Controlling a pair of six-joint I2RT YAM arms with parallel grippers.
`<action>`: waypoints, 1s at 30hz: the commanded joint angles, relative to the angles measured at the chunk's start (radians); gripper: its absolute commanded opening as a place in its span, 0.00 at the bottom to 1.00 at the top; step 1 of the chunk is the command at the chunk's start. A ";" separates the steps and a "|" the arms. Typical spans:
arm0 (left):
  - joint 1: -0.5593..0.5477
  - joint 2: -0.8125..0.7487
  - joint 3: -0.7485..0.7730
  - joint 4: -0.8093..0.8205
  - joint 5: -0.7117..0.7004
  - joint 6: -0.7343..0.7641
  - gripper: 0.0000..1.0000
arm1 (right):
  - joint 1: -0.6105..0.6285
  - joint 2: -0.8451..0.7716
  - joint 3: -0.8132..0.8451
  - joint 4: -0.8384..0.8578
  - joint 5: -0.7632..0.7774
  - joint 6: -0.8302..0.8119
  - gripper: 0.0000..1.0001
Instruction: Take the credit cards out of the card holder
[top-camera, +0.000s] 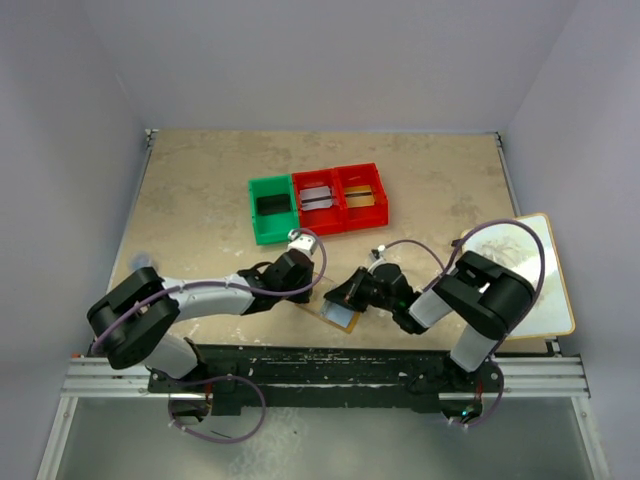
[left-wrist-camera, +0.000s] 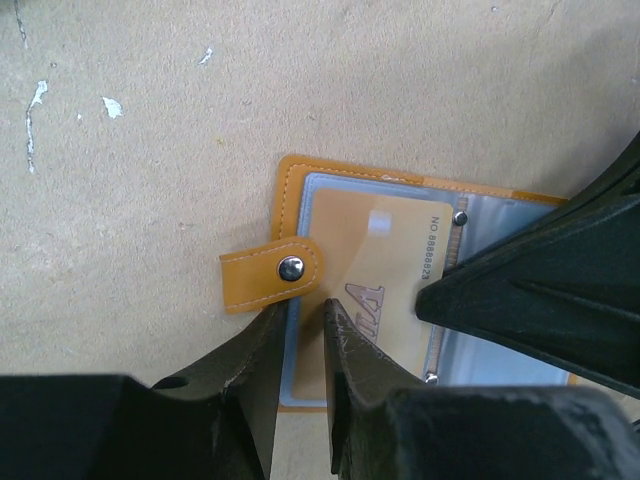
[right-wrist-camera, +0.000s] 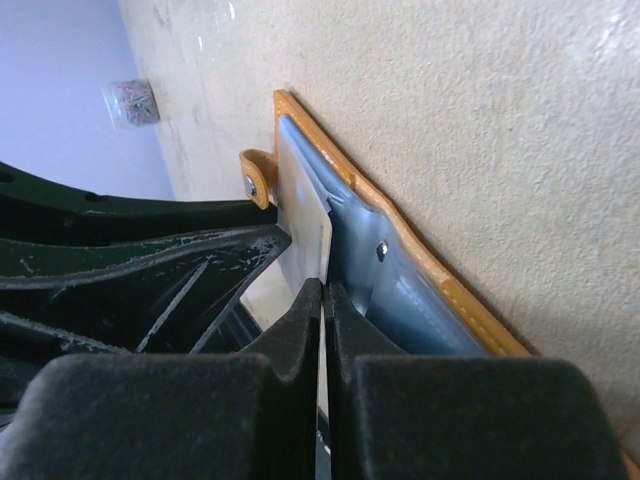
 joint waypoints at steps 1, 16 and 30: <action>-0.005 -0.001 -0.056 -0.019 -0.048 -0.052 0.20 | -0.007 -0.081 0.016 -0.128 -0.042 -0.087 0.00; -0.009 -0.065 -0.106 -0.014 -0.033 -0.101 0.20 | -0.107 -0.212 -0.046 -0.225 -0.079 -0.137 0.00; -0.022 -0.279 -0.018 -0.067 -0.021 -0.092 0.28 | -0.145 -0.223 0.134 -0.524 -0.151 -0.395 0.00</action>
